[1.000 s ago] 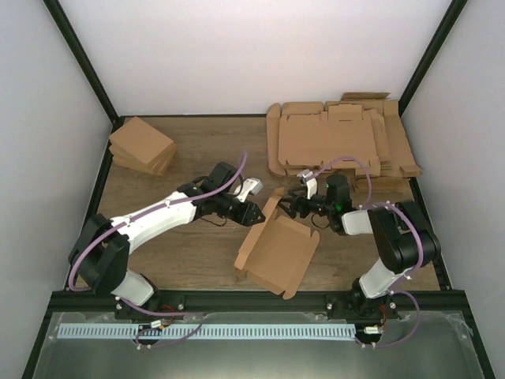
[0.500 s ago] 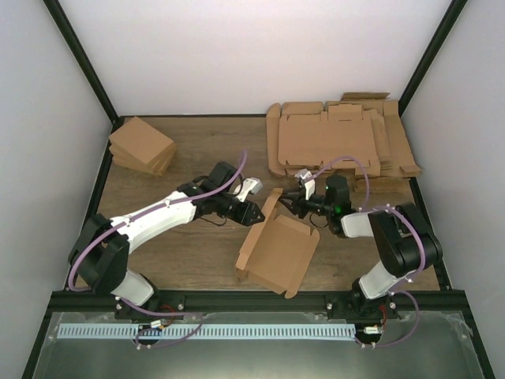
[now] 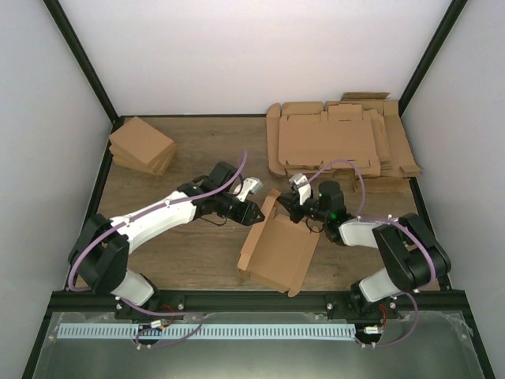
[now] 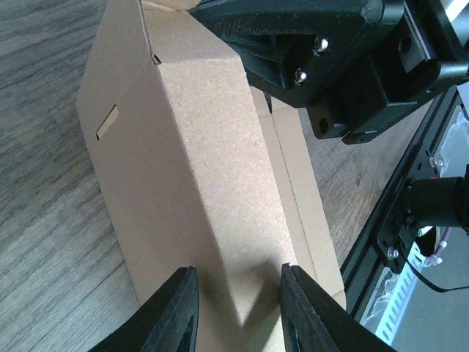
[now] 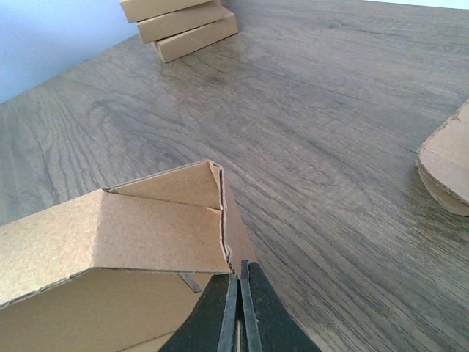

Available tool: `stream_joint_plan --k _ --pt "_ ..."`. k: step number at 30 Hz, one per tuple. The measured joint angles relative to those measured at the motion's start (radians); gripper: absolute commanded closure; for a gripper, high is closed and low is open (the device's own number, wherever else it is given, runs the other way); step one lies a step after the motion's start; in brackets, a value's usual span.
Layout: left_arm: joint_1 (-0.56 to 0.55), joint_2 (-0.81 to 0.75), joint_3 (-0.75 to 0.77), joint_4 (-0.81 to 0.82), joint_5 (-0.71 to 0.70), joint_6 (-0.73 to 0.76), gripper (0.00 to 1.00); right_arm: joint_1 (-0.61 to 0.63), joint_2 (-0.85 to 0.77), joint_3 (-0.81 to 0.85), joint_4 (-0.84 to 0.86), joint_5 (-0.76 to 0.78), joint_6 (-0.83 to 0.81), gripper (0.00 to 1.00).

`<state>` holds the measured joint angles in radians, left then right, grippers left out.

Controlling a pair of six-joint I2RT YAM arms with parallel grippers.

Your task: Fold the paper box

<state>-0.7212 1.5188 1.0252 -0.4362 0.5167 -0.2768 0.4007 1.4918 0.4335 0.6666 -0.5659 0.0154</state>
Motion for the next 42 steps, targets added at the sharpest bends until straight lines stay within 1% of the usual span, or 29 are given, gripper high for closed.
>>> stream_joint_plan --k 4,9,13,18,31,36,42 --pt "-0.001 -0.001 0.0 -0.005 -0.002 -0.002 0.67 0.029 -0.048 -0.013 -0.039 0.073 -0.001 0.99" --pt "-0.005 -0.005 0.002 -0.012 -0.004 -0.007 0.67 0.052 -0.155 -0.045 -0.128 0.154 0.0 0.99" --pt "-0.006 -0.007 0.002 -0.014 -0.004 -0.01 0.67 0.06 -0.217 -0.062 -0.187 0.184 0.005 0.99" --pt "-0.006 -0.007 0.002 -0.014 -0.003 -0.014 0.67 0.083 -0.257 -0.063 -0.24 0.221 0.027 0.99" --pt "-0.006 -0.007 0.002 -0.024 0.001 -0.014 0.67 0.171 -0.291 -0.096 -0.225 0.303 0.122 0.99" --pt "-0.006 -0.003 0.003 -0.025 0.001 -0.014 0.67 0.211 -0.304 -0.096 -0.229 0.301 0.15 0.99" --pt "-0.006 0.0 0.005 -0.024 0.003 -0.014 0.67 0.229 -0.311 -0.096 -0.237 0.32 0.189 0.99"
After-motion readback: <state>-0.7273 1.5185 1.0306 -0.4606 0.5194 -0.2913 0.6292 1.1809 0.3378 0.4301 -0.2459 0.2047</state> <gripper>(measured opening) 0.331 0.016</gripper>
